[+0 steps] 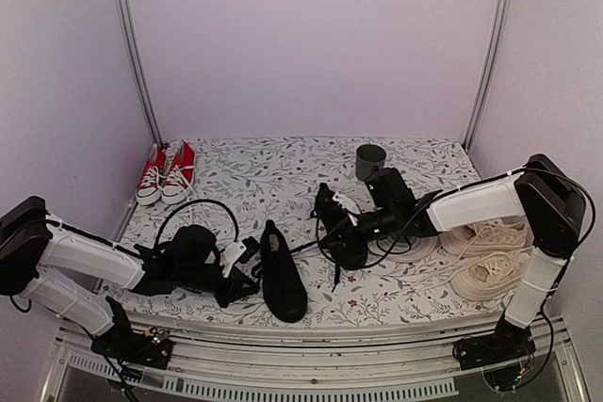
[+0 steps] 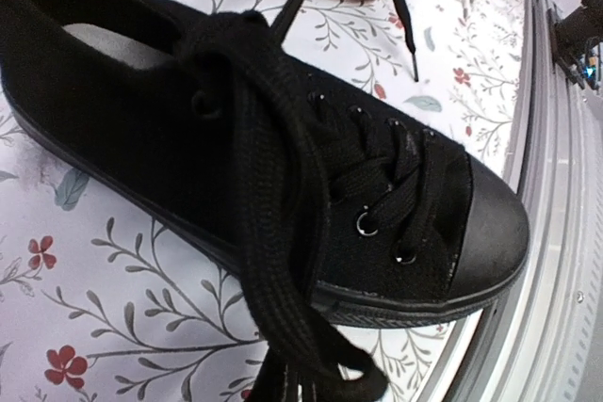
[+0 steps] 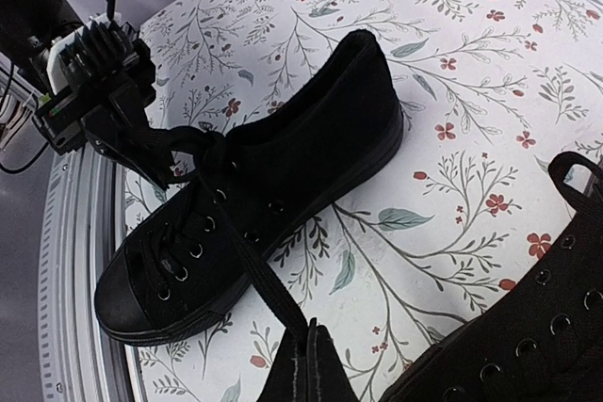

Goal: Tie the shoes
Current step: Tie the loops with the shoelace on the shoe.

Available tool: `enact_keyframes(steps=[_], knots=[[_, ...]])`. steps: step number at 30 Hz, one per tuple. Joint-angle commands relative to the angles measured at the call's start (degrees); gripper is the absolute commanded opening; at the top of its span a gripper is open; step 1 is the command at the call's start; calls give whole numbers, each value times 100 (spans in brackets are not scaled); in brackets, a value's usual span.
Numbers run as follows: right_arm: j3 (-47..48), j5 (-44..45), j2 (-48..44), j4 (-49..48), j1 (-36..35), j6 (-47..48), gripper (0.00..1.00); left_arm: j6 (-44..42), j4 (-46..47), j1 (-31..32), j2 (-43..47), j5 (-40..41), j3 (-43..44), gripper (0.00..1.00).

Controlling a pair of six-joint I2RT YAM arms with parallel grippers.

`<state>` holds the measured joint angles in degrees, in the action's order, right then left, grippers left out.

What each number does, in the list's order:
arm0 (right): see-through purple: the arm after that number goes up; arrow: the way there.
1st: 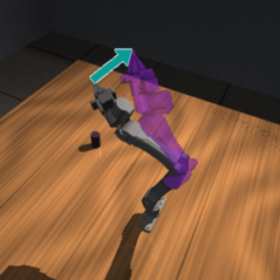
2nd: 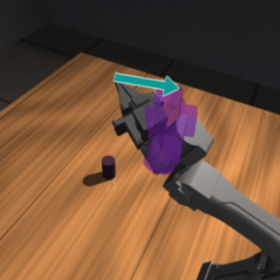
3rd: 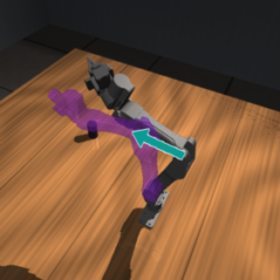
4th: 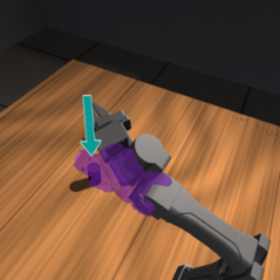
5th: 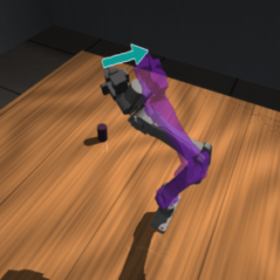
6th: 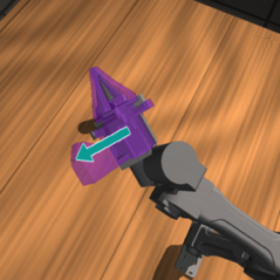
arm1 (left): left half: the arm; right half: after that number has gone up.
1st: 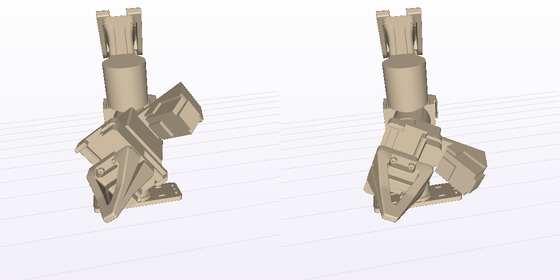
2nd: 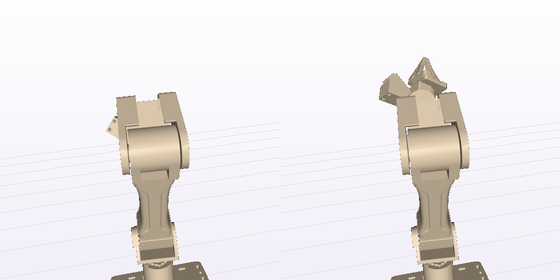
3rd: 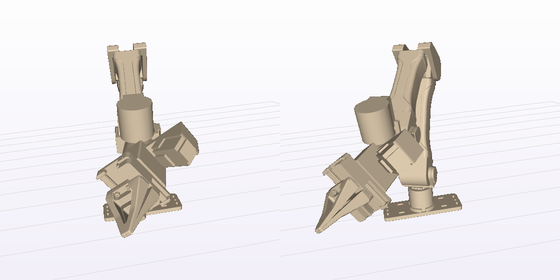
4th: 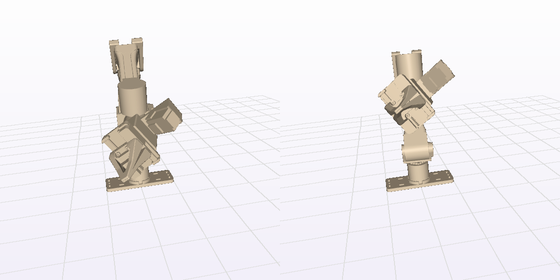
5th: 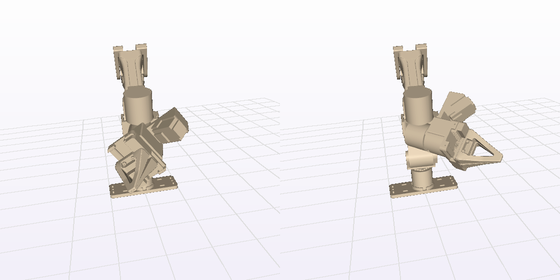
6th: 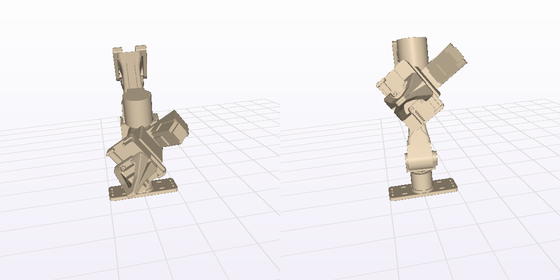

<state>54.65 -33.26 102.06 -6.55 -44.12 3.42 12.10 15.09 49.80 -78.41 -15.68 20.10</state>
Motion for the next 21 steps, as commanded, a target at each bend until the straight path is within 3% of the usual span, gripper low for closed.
enact_keyframes(steps=[1,9,14,18,21], knots=[[13,-199,-19,-170,7,-144,1,206,227,-123,178,11,-289,0],[59,-333,104,-208,0,-134,1,463,-523,-141,-637,-553,267,0],[118,-393,204,-200,-1,-98,1,830,-998,-117,-442,-637,321,0],[157,-286,202,-80,-5,-24,1,1410,-774,-145,-298,-644,-134,0],[30,-326,196,-179,-1,-43,1,1274,-878,-166,-264,-538,-107,0]])
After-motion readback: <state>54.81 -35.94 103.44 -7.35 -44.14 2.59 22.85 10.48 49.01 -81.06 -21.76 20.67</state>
